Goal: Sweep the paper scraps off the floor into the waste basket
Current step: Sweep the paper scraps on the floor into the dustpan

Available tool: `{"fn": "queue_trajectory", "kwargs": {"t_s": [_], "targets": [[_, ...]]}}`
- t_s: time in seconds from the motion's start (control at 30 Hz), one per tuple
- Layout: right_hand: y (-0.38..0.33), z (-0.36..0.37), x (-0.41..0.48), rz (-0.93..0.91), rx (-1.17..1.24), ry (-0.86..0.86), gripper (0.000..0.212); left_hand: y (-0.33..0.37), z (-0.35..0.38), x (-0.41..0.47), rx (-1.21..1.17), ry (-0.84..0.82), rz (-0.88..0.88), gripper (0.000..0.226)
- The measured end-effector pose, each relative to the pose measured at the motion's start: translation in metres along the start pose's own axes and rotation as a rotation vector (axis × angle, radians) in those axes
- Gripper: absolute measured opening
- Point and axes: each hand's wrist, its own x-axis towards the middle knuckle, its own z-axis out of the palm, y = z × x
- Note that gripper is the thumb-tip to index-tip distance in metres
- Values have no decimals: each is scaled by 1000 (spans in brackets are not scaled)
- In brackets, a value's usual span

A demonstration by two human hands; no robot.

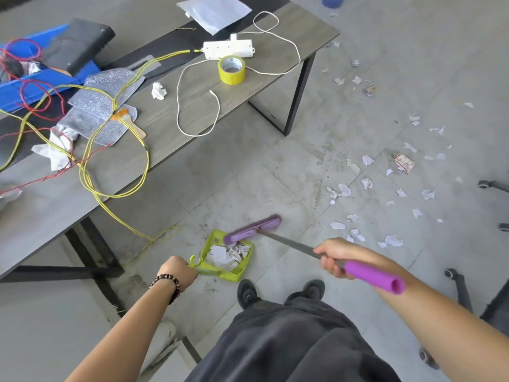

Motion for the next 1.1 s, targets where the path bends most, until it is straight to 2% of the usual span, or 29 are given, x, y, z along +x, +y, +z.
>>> {"fn": "queue_trajectory", "kwargs": {"t_s": [0.13, 0.3, 0.63, 0.9, 1.1], "targets": [[11, -33, -16, -5, 259, -24, 25, 22, -2, 1, 4, 22, 47, 9], [26, -47, -22, -68, 528, -61, 23, 63, -2, -3, 86, 31, 174, 14], [72, -102, -17, -260, 1104, 4, 23, 215, 0, -3, 297, 46, 449, 13], [62, -213, 27, -342, 1264, 112, 18, 357, 43, 1, 449, 28, 509, 14], [17, -322, 67, -393, 1153, 277, 23, 458, 77, 12, 566, -2, 504, 19]]}}
